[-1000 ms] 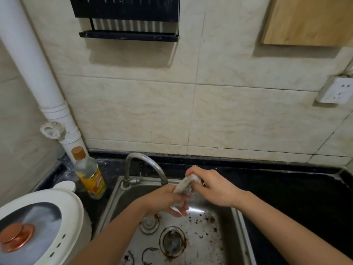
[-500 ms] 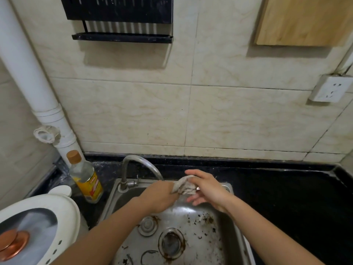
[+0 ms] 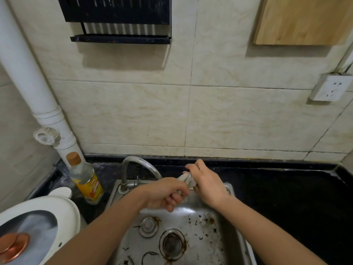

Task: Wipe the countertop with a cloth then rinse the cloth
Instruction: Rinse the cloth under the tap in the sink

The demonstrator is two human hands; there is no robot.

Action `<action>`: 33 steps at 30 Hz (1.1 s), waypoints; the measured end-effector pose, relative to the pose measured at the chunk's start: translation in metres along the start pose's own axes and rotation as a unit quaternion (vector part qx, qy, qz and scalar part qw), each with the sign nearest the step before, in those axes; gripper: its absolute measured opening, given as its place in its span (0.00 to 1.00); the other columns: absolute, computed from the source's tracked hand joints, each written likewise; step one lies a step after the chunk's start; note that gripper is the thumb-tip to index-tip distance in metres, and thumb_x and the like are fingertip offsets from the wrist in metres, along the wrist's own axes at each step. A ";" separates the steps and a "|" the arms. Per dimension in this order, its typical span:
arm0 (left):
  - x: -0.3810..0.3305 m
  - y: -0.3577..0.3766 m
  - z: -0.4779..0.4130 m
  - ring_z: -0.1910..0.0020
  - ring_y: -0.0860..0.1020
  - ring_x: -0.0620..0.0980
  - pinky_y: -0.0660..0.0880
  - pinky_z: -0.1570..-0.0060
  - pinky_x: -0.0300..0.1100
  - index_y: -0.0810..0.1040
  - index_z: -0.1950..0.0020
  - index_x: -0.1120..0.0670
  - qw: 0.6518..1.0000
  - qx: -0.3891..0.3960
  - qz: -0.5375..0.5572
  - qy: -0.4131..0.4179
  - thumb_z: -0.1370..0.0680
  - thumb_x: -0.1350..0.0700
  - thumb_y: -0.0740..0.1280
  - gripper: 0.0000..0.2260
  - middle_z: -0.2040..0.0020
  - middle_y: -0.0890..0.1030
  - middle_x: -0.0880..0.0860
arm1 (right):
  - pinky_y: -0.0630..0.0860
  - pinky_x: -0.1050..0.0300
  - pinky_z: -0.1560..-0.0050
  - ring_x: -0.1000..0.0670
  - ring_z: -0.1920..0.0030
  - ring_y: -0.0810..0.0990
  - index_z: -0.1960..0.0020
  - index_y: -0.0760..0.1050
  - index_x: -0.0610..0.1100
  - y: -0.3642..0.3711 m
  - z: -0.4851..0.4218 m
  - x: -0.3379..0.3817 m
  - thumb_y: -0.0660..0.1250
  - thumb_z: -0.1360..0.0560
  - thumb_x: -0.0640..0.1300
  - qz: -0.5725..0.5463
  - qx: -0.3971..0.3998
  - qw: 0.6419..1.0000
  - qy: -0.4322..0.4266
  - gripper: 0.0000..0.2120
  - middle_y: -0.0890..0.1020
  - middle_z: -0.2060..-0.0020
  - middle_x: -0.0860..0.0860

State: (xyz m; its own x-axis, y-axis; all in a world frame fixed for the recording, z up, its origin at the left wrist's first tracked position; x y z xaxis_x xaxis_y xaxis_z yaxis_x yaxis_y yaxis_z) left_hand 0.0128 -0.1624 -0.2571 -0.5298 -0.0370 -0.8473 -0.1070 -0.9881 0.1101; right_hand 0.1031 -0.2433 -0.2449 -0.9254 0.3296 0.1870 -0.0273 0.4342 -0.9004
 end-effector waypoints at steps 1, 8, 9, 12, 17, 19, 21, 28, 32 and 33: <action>-0.001 -0.003 0.001 0.74 0.60 0.45 0.62 0.73 0.36 0.68 0.61 0.53 0.996 -0.025 -0.080 0.010 0.25 0.57 0.62 0.06 0.71 0.64 0.48 | 0.68 0.56 0.79 0.49 0.71 0.73 0.52 0.75 0.42 0.000 -0.001 -0.001 0.74 0.31 0.42 0.051 -0.016 0.997 -0.050 0.11 0.73 0.60 0.47; -0.025 -0.017 -0.001 0.68 0.70 0.50 0.66 0.67 0.43 0.70 0.61 0.55 0.702 -0.250 -0.666 0.037 0.22 0.53 0.59 0.10 0.67 0.73 0.52 | 0.69 0.55 0.68 0.46 0.68 0.75 0.68 0.66 0.46 0.010 -0.015 0.004 0.68 0.29 0.44 0.112 0.205 0.972 0.013 0.12 0.74 0.68 0.48; -0.029 -0.018 0.000 0.66 0.71 0.51 0.66 0.66 0.44 0.69 0.59 0.55 0.658 -0.263 -0.704 0.047 0.21 0.52 0.57 0.10 0.64 0.75 0.54 | 0.71 0.55 0.67 0.47 0.66 0.75 0.68 0.67 0.46 0.013 -0.015 0.005 0.65 0.27 0.43 0.034 0.263 0.962 0.068 0.12 0.75 0.68 0.48; -0.032 -0.024 -0.001 0.62 0.74 0.53 0.66 0.64 0.45 0.71 0.52 0.55 0.583 -0.277 -0.760 0.076 0.18 0.53 0.55 0.09 0.55 0.79 0.55 | 0.66 0.58 0.71 0.53 0.75 0.70 0.67 0.74 0.42 0.012 -0.011 0.009 0.64 0.26 0.38 -0.230 0.356 0.889 0.176 0.10 0.73 0.76 0.51; -0.036 -0.023 -0.004 0.56 0.78 0.54 0.66 0.63 0.44 0.72 0.51 0.56 0.592 -0.319 -0.735 0.086 0.19 0.53 0.56 0.09 0.54 0.79 0.54 | 0.63 0.60 0.74 0.56 0.78 0.65 0.70 0.70 0.44 0.011 -0.005 0.006 0.67 0.26 0.40 -0.385 0.343 0.827 0.225 0.14 0.70 0.78 0.53; -0.035 -0.031 -0.005 0.61 0.75 0.53 0.67 0.64 0.44 0.71 0.60 0.56 0.684 -0.334 -0.645 0.063 0.22 0.55 0.59 0.09 0.61 0.77 0.54 | 0.70 0.55 0.67 0.55 0.71 0.71 0.62 0.71 0.43 0.009 -0.010 0.001 0.70 0.28 0.43 -0.288 0.261 0.902 0.187 0.10 0.74 0.70 0.52; -0.027 -0.038 -0.005 0.70 0.69 0.50 0.65 0.68 0.42 0.67 0.67 0.56 0.811 -0.311 -0.494 0.031 0.25 0.57 0.61 0.11 0.70 0.70 0.53 | 0.76 0.53 0.54 0.53 0.55 0.76 0.46 0.72 0.45 0.004 -0.009 0.000 0.72 0.29 0.46 -0.160 0.179 0.963 0.121 0.15 0.76 0.51 0.51; -0.013 -0.016 0.001 0.78 0.56 0.43 0.55 0.79 0.34 0.65 0.72 0.50 0.994 -0.072 -0.032 -0.080 0.24 0.58 0.63 0.16 0.76 0.61 0.47 | 0.75 0.48 0.42 0.42 0.39 0.68 0.30 0.62 0.42 0.004 0.006 0.007 0.73 0.36 0.34 0.032 -0.033 0.993 -0.104 0.37 0.67 0.35 0.41; -0.016 0.003 0.000 0.79 0.56 0.42 0.54 0.82 0.31 0.65 0.73 0.48 0.997 0.001 -0.005 -0.074 0.24 0.57 0.63 0.18 0.77 0.61 0.45 | 0.73 0.54 0.64 0.46 0.59 0.70 0.47 0.69 0.40 -0.007 -0.008 0.003 0.74 0.36 0.34 0.056 -0.096 0.987 -0.119 0.21 0.75 0.57 0.42; -0.018 0.006 0.000 0.80 0.57 0.41 0.55 0.82 0.31 0.65 0.73 0.48 0.997 0.000 -0.001 -0.073 0.24 0.57 0.63 0.18 0.77 0.62 0.45 | 0.70 0.55 0.69 0.46 0.65 0.70 0.54 0.70 0.40 -0.014 -0.012 0.003 0.74 0.34 0.35 0.070 -0.107 0.982 -0.140 0.15 0.75 0.63 0.44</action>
State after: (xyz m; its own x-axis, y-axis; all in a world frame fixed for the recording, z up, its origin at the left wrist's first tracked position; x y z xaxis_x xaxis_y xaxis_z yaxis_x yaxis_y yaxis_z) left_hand 0.0213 -0.1675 -0.2411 -0.6457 -0.0121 -0.7635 -0.1095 -0.9881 0.1083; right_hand 0.1050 -0.2385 -0.2270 -0.9830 0.1678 -0.0751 0.1597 0.5773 -0.8007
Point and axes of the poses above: each hand's wrist, its own z-axis away from the middle knuckle, its own y-axis out of the palm, x = y × z, the point moved 5 cm from there along -z, towards the middle knuckle
